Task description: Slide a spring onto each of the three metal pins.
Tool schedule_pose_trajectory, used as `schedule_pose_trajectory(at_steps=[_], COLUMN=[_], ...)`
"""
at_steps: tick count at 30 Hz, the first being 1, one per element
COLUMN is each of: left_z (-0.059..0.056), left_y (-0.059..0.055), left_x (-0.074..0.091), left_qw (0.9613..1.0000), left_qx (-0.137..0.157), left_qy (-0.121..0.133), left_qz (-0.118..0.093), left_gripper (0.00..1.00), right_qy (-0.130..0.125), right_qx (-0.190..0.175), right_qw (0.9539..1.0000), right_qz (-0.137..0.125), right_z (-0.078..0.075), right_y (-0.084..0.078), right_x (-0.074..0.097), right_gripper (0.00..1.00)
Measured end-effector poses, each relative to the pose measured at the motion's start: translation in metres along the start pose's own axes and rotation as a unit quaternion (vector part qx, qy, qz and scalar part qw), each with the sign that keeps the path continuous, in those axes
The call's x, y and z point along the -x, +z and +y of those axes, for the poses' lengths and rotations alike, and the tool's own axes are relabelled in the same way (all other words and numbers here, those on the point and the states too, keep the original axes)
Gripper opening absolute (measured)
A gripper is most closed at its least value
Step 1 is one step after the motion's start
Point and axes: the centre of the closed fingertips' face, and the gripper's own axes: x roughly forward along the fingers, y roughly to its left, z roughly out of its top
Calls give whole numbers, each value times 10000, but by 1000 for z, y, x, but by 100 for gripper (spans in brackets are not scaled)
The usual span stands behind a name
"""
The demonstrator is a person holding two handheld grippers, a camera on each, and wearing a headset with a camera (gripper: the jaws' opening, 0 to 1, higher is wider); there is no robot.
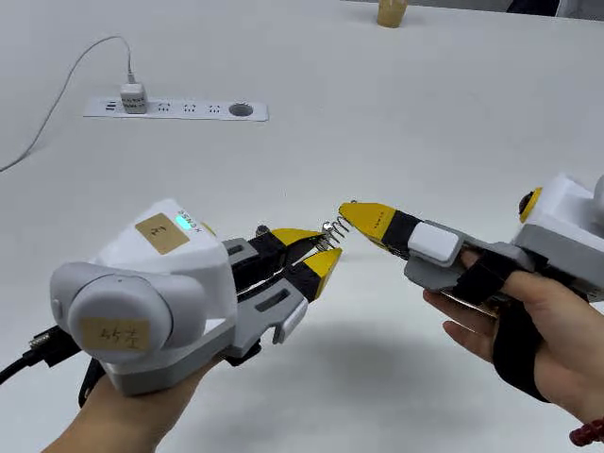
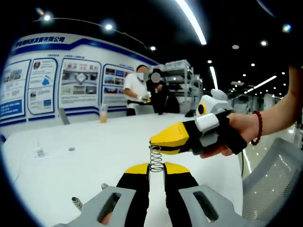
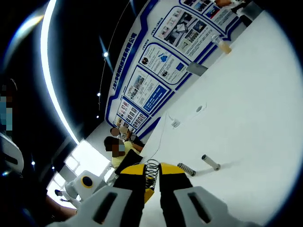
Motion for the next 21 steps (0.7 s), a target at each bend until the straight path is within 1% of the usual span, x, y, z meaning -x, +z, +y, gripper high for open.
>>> schedule_pose_trajectory(at_steps=[4,5,7,9,11,13,15,16,18,19,21], left_z=[1,0,2,2,5,7,9,10,13,14,15], left_y=[1,1,-2,-2,-4,-7,-9,-11,-15,-17,-19], left_x=[0,0,0,1,2,3,5,6,9,10,13], left_qw=[10000,10000,9998,9998,9995,9992,9988,9987,9974,9971,9969], left_qx=[7,77,162,134,219,278,274,285,425,456,423], left_qy=[6,-6,8,22,63,84,151,159,261,264,299], left_qz=[16,31,124,144,206,285,366,396,520,549,590], left_gripper=[11,11,12,12,16,20,21,23,27,29,30], right_qy=[26,21,-31,-63,-111,-184,-259,-287,-386,-414,-437], right_qx=[108,117,216,311,431,615,819,866,981,1060,1140], right_qw=[9999,9999,9998,9995,9990,9979,9963,9958,9944,9935,9925], right_qz=[1,8,17,20,-3,-3,-50,-53,-68,-79,-93], right_z=[2,1,0,-1,-2,-5,-8,-9,-13,-15,-17], right_y=[1,1,1,2,4,6,10,11,14,15,17], right_x=[0,-1,-1,-1,-1,-1,-2,-2,-4,-5,-7], right_gripper=[11,11,11,11,11,11,11,11,11,11,11])
